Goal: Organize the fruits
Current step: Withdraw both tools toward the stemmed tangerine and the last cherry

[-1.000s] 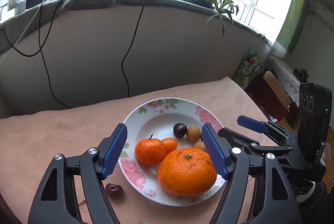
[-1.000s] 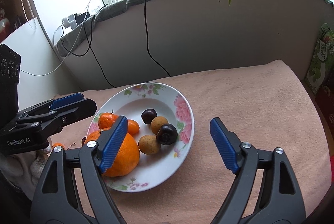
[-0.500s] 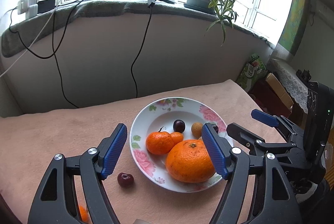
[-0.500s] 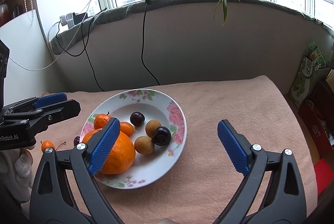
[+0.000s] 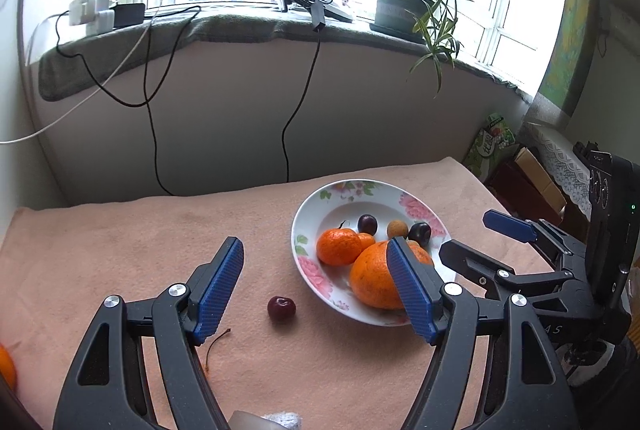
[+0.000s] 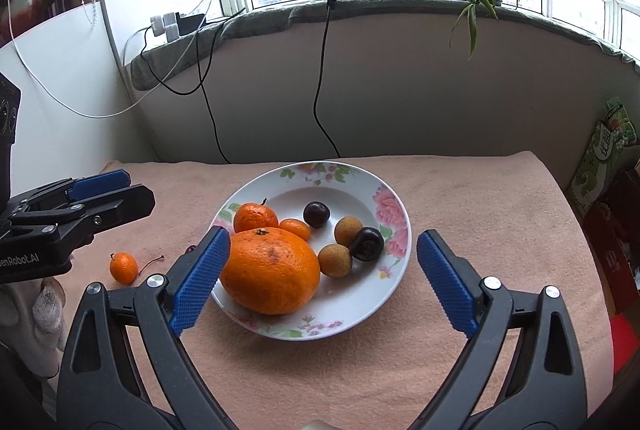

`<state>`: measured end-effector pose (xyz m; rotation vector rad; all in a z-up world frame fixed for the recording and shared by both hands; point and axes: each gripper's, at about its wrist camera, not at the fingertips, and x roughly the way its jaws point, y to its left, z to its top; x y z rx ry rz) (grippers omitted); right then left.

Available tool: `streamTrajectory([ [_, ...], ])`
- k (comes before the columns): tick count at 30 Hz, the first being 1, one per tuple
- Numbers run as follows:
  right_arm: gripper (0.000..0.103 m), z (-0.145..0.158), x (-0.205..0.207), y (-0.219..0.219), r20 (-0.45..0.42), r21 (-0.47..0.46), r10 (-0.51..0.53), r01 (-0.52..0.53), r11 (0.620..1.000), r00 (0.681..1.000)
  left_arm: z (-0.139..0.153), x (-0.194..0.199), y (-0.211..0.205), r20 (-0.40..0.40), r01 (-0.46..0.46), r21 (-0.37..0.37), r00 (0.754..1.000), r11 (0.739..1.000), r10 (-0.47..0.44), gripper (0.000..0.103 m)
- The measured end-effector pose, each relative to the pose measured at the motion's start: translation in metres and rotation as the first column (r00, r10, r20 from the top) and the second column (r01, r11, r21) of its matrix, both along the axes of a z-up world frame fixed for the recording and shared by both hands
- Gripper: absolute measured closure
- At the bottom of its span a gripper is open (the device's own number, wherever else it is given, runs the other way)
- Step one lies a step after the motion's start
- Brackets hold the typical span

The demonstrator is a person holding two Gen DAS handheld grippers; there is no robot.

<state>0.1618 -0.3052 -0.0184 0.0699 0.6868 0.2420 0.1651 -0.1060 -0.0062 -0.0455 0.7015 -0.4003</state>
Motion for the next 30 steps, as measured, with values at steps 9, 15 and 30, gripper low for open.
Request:
streamTrajectory([
  [9,0.007,0.005,-0.014,0.020,0.009,0.038,0.048,-0.049,0.998,0.999,-0.005,-0.019,0.037,-0.002,-0.053,-0.014,0.999,0.998,0.053,0.029],
  [15,0.007,0.006,-0.023,0.037,0.008,0.062,0.107,-0.107,0.992,0.994,-0.021,-0.031,0.082,-0.045,-0.131,-0.044,0.991,0.990,0.130,0.029],
  [30,0.021,-0.021,-0.029,0.085,-0.087,0.131,0.250,-0.238,0.963,0.964,-0.051,-0.069,0.138,-0.113,-0.197,-0.069,0.975,0.978,0.189,0.050],
])
